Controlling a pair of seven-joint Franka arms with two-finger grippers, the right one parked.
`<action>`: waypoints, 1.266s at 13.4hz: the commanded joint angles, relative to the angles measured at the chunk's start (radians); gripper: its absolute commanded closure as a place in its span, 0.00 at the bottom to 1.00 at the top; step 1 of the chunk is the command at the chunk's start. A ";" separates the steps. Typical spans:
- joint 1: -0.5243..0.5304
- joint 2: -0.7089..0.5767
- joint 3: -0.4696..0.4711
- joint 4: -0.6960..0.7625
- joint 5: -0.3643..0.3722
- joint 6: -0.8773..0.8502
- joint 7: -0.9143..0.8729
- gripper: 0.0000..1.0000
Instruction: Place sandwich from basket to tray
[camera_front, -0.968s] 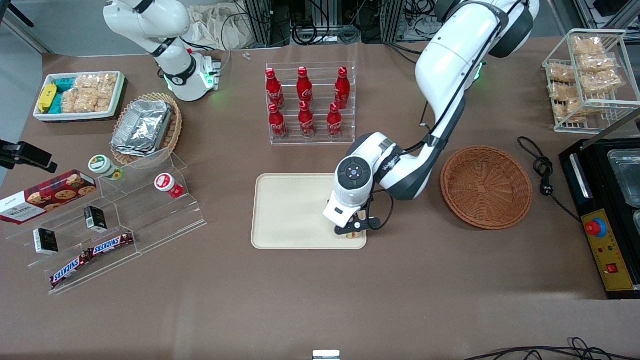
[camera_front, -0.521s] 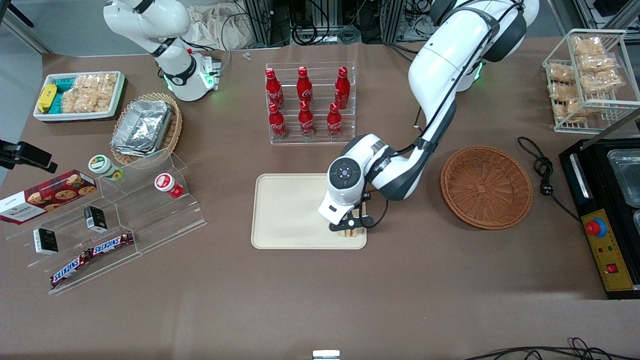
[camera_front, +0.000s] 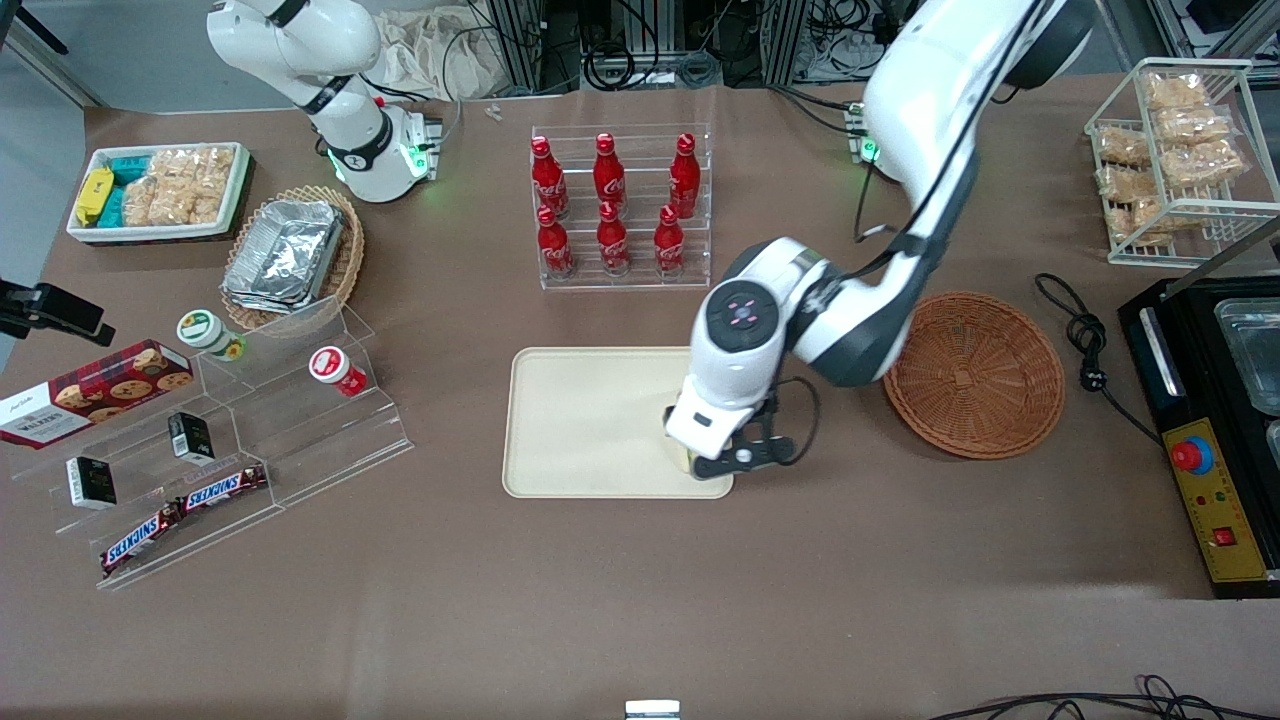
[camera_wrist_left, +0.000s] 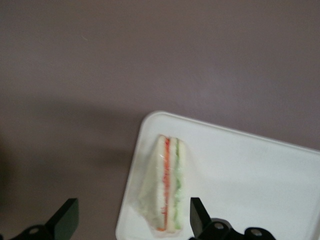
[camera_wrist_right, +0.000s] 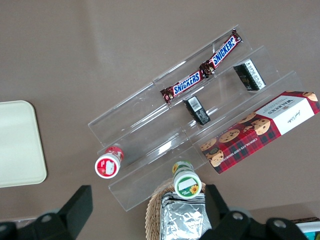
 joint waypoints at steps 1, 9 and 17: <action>0.082 -0.128 -0.004 -0.047 -0.073 -0.061 0.011 0.00; 0.331 -0.659 0.081 -0.532 -0.237 -0.131 0.471 0.00; 0.370 -0.529 0.146 -0.287 -0.163 -0.415 0.757 0.00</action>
